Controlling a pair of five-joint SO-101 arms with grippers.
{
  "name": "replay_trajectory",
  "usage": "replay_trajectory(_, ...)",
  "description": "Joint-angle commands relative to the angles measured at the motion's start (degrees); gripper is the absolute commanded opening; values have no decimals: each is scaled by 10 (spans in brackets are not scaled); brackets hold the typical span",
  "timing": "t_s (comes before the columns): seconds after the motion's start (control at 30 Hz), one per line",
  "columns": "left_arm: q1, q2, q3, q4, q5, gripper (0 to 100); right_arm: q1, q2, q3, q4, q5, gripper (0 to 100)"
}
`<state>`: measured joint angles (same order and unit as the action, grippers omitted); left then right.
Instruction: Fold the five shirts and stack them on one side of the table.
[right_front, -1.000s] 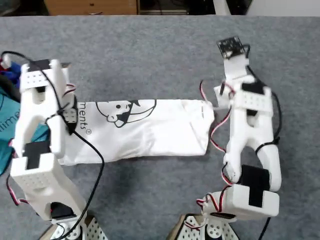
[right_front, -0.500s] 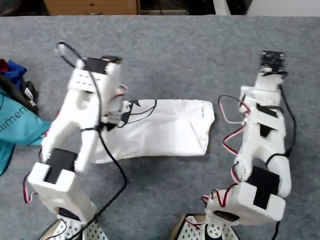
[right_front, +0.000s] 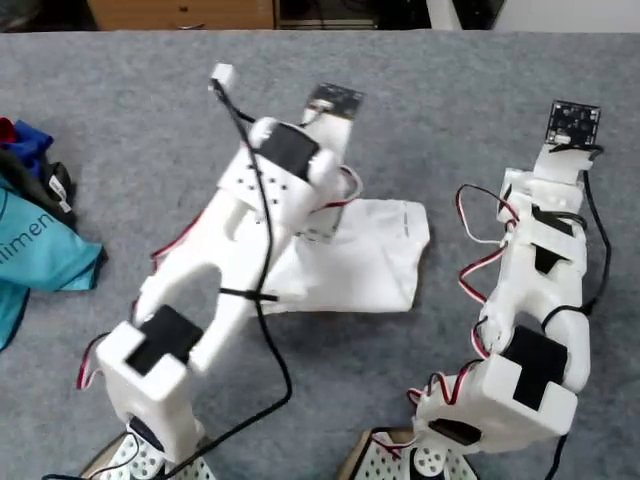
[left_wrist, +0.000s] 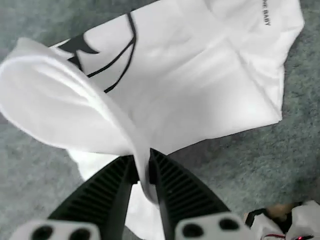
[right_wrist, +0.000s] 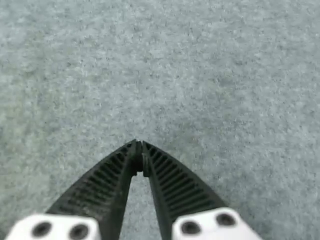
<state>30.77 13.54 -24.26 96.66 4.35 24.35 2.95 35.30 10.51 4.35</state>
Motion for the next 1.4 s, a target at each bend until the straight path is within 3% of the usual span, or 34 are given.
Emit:
replay_trajectory(0.0,29,31,-51,-22,19,18,12,-1,-30,-13,-5,12)
replay_trajectory(0.23,63,133,-170,-25,34,18,14,-6,-28,-10,-6,12)
replay_trajectory(0.47,87,229,-279,-25,34,18,63,2,-63,38,-96,12)
replay_trajectory(0.87,122,391,-481,-22,34,18,65,7,-72,36,-97,12)
replay_trajectory(1.13,124,427,-513,-13,34,19,64,8,-72,36,-95,12)
replay_trajectory(1.37,120,426,-515,33,72,197,62,8,-72,36,-95,12)
